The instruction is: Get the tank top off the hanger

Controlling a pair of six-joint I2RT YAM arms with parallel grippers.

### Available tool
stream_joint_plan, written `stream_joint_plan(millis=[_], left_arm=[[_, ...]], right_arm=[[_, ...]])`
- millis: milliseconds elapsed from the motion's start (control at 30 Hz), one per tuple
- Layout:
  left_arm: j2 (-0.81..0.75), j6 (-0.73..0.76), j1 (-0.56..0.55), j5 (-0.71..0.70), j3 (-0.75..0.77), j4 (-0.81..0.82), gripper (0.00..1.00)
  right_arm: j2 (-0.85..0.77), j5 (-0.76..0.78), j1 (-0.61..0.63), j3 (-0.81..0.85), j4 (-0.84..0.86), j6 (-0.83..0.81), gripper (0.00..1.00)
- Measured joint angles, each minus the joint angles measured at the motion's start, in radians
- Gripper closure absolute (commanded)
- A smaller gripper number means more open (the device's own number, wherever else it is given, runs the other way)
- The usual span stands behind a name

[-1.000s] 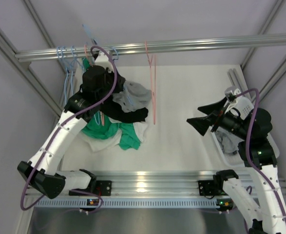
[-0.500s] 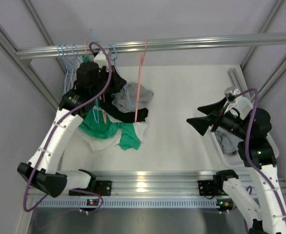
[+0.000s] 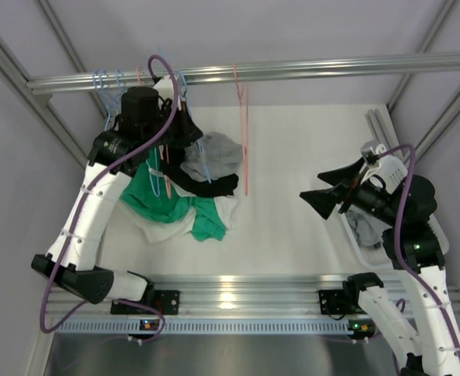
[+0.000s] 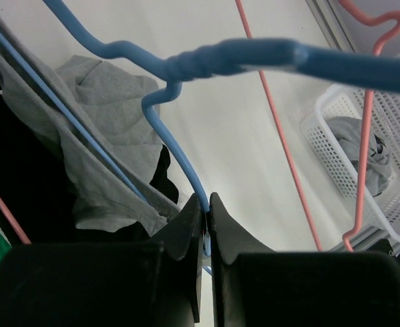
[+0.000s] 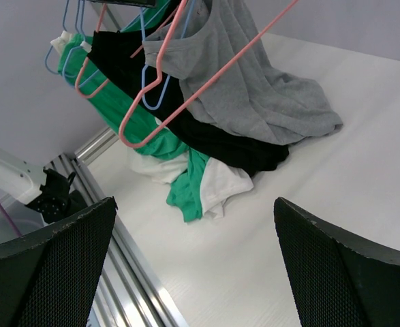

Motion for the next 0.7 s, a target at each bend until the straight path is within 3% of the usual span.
stream_joint_plan(millis=[267,700], left_arm=[[-0.012,0.001,0.0,0.029,-0.001,-0.02,1.0],[-0.167,0.005,0.002,0.053,0.011,0.055,1.0]], right_arm=[[-0.009,0.002,0.0,-0.004,0.0,0.0,0.04],[-0.011,0.002,0.0,-0.007,-0.001,0.0,0.04]])
